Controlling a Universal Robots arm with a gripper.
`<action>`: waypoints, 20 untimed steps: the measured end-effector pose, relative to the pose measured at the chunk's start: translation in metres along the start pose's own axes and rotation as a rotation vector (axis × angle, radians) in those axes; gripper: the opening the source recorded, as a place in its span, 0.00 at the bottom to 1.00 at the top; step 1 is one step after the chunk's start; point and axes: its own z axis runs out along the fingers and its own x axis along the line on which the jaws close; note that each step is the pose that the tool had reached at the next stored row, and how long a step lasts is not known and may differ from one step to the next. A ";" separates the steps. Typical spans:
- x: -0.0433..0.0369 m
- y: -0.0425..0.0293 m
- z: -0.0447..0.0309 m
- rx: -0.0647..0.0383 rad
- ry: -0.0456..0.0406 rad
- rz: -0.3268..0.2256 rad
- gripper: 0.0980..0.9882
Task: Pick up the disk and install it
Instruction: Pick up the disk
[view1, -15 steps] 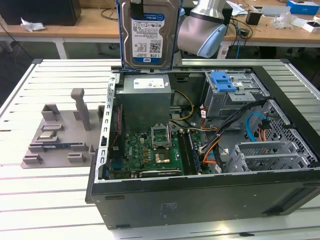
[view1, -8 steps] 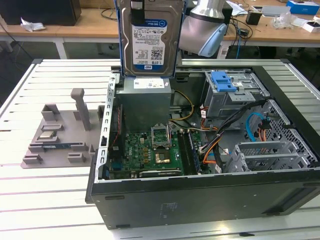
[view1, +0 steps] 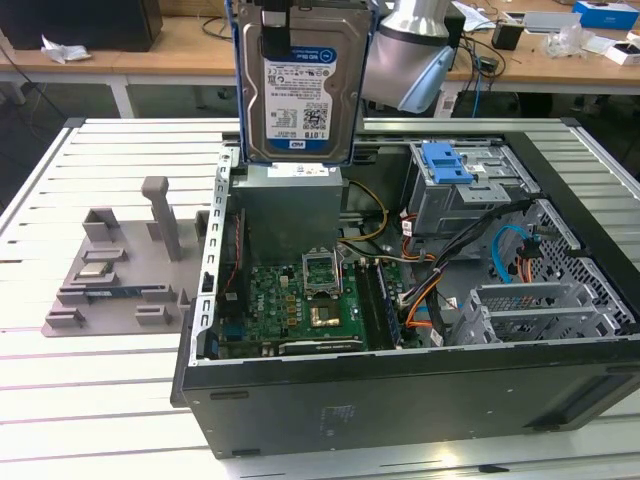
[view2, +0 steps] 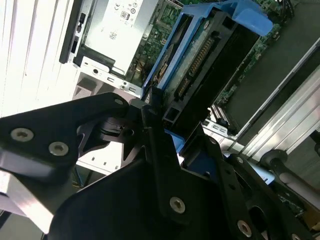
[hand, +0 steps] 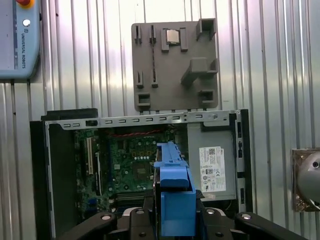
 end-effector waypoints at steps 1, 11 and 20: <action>0.0040 -0.0003 0.0000 0.000 0.0001 0.000 0.31; 0.0243 -0.0014 0.0002 0.000 0.0000 0.000 0.31; 0.0413 -0.0022 0.0005 0.000 0.0001 0.000 0.31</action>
